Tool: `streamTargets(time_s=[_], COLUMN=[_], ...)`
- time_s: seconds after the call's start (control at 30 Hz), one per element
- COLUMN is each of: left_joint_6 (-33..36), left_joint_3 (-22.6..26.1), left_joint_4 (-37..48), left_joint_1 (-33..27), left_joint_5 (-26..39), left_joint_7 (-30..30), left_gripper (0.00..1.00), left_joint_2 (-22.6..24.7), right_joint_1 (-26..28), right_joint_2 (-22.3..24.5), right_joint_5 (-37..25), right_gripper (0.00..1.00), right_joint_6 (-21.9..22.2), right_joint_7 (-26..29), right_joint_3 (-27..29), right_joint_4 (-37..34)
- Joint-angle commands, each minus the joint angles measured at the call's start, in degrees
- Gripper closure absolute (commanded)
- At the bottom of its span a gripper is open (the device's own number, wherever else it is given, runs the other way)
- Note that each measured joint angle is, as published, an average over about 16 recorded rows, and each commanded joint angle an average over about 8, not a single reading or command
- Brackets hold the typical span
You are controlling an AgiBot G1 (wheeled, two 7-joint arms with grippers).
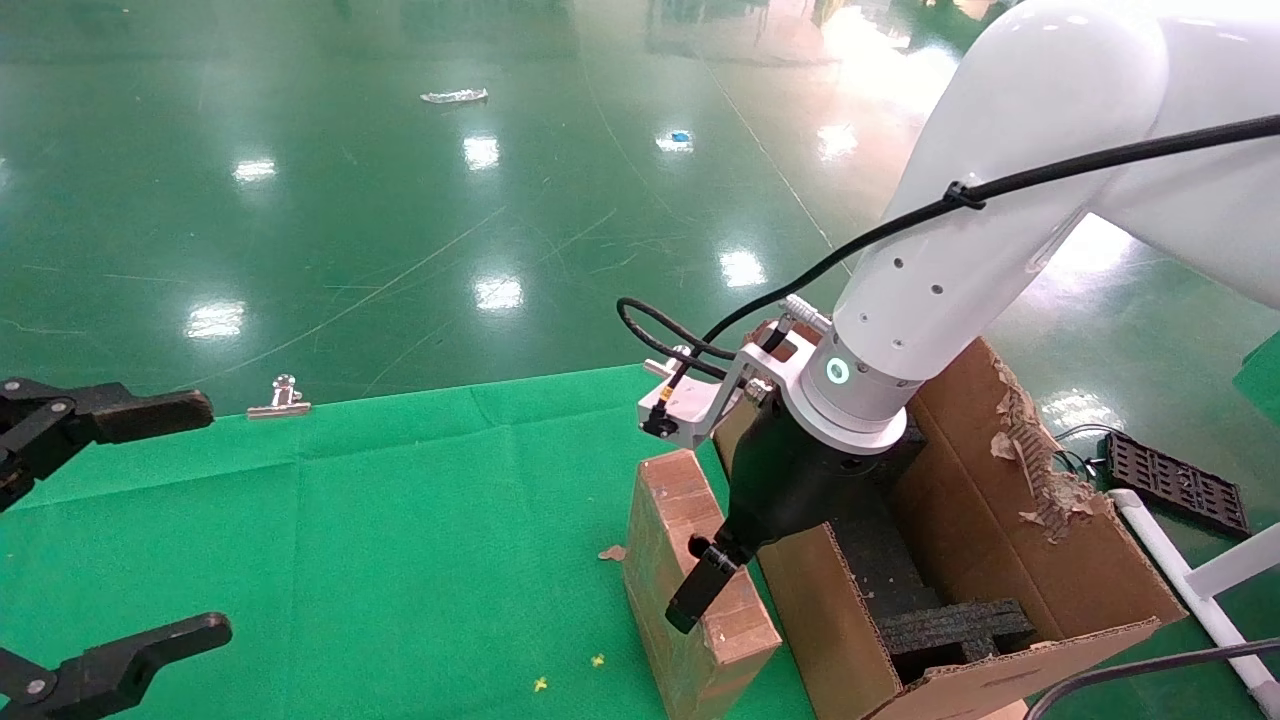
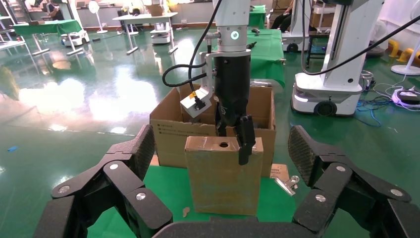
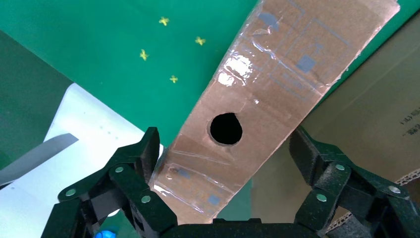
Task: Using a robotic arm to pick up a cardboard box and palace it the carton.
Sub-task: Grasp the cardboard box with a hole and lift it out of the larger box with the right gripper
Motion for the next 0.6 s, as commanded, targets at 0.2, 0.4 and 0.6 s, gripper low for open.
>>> streamTargets(time_s=[0.2,0.4,0.6], left_joint_6=[0.0,0.0,0.0], left_joint_3=[0.0,0.0,0.1], left_joint_4=[0.0,0.0,0.0], left_joint_1=[0.0,0.0,0.0], left_joint_5=[0.0,0.0,0.0], left_joint_7=[0.0,0.0,0.0], left_gripper=[1.0,1.0,1.0], left_joint_2=[0.0,0.0,0.0], right_joint_1=[0.2,0.2,0.0], right_joint_2=[0.2,0.4,0.7], right_joint_5=[-1.1,-1.5,-1.8], right_gripper=[1.0,1.0,1.0], right_joint_6=[0.4,0.5,0.6], right_joint_7=[1.5,2.2,2.4], right_joint_3=[-0.4,-0.6,-0.9], right_joint_4=[1.4,2.2,2.3])
